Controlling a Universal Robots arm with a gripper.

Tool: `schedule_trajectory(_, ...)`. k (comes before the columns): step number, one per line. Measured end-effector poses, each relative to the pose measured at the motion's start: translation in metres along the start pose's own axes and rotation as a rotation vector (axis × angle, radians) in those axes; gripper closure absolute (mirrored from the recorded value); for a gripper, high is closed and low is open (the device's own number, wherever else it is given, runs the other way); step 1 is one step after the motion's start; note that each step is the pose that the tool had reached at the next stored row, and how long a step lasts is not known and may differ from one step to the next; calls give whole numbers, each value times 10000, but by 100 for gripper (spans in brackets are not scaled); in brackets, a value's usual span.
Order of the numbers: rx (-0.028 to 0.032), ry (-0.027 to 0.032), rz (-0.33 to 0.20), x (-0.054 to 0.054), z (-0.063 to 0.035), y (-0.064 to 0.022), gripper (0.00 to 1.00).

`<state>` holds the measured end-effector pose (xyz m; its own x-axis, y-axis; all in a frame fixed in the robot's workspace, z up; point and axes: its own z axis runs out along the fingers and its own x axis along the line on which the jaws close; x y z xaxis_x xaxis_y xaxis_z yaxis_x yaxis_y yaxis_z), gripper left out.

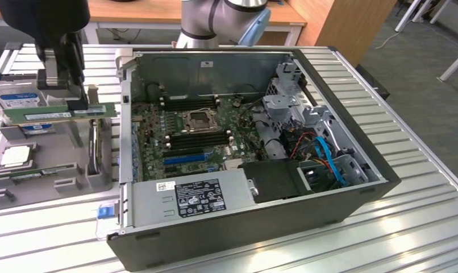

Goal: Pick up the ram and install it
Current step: 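Pick up the ram and move it above insertion slot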

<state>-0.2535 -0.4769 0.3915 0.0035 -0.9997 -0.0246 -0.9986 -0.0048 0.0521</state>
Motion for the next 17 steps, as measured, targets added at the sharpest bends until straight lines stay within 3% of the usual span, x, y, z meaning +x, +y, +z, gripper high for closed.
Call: schedule_trajectory(17, -30, 1, -1, 2, -20, -363, 88)
